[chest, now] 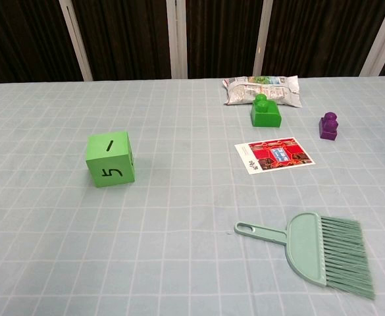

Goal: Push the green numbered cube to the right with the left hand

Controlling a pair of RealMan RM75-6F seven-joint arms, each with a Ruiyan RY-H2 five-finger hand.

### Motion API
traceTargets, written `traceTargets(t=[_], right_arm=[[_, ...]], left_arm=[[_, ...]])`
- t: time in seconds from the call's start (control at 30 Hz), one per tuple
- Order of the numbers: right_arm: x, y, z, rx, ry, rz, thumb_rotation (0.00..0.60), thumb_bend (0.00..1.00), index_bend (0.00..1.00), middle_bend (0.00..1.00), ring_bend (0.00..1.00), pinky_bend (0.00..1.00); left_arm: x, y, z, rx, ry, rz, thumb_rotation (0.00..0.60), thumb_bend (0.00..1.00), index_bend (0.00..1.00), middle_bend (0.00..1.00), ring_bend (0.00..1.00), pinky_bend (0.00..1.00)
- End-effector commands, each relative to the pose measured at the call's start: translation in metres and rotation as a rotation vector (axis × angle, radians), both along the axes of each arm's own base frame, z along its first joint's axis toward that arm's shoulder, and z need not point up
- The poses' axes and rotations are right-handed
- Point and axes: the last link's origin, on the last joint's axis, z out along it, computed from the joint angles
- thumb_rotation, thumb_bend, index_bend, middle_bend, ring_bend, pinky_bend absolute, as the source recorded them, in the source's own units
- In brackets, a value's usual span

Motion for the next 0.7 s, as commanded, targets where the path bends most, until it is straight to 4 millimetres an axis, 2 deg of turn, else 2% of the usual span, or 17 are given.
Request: traceTargets(t=[0.03, 0.33, 0.53, 0.7], right_arm=[[0.001, 0.002, 0.002, -0.010, -0.006, 0.006, 0.600, 0.07, 0.08, 0.00, 0.00, 0.00], [0.003, 0.005, 0.005, -0.015, -0.017, 0.018, 0.600, 0.07, 0.08, 0.00, 0.00, 0.00], [0.002, 0.004, 0.002, -0.003, -0.011, 0.009, 0.600, 0.07, 0.08, 0.00, 0.00, 0.00], [0.002, 0.007, 0.007, -0.014, -0.025, 0.010, 0.600, 0.07, 0.08, 0.00, 0.00, 0.00]], left_arm=[[0.001, -0.001, 0.000, 0.003, -0.001, -0.003, 0.600, 0.26, 0.13, 0.06, 0.00, 0.14], [0.004, -0.007, 0.002, 0.003, -0.007, -0.019, 0.600, 0.26, 0.13, 0.06, 0.00, 0.14], [0.000, -0.003, 0.002, -0.002, -0.008, -0.015, 0.600, 0.28, 0.12, 0.09, 0.00, 0.15], [0.007, 0.021, -0.001, -0.060, 0.024, -0.076, 0.600, 0.30, 0.12, 0.12, 0.02, 0.16]])
